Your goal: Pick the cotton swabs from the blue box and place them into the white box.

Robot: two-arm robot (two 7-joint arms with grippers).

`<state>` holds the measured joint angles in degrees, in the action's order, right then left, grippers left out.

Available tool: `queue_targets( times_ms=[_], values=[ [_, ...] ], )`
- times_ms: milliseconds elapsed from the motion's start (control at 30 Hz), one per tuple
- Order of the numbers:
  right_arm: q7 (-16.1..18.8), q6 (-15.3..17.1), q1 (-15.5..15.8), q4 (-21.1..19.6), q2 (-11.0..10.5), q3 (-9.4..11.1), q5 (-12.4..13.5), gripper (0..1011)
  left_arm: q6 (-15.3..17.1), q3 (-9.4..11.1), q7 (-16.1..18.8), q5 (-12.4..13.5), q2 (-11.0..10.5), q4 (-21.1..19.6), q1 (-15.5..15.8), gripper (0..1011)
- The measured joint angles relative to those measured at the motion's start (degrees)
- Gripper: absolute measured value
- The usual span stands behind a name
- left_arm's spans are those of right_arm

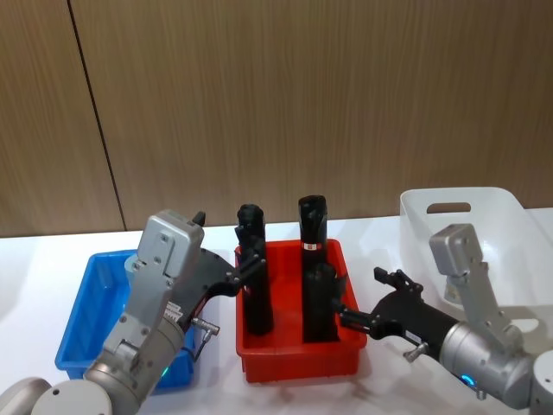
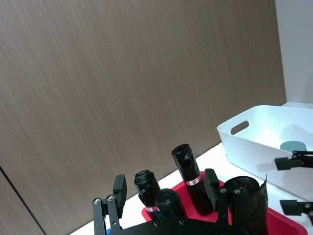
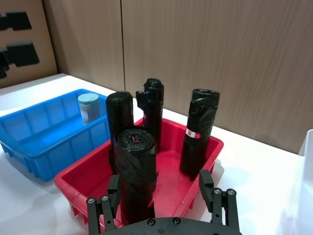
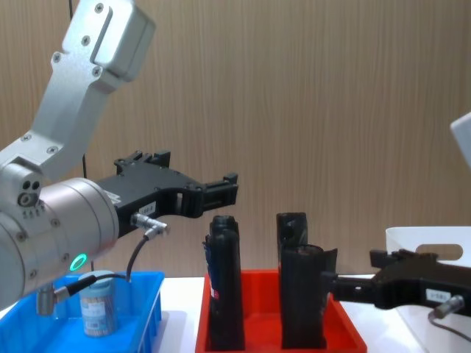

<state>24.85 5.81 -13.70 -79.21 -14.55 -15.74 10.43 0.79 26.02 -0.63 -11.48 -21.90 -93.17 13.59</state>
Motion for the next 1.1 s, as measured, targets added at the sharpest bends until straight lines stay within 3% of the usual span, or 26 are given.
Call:
queue_targets(
  times_ms=[600, 1100],
  values=[
    [2.1, -1.4, -4.6, 7.3, 3.2, -2.3, -2.9, 1001, 0.0, 0.0, 0.0, 0.0, 0.0, 0.0, 0.0, 1004],
    [1.8, -2.5, -7.7, 11.6, 5.3, -3.4, -4.3, 1002, 0.0, 0.0, 0.0, 0.0, 0.0, 0.0, 0.0, 1004]
  ],
)
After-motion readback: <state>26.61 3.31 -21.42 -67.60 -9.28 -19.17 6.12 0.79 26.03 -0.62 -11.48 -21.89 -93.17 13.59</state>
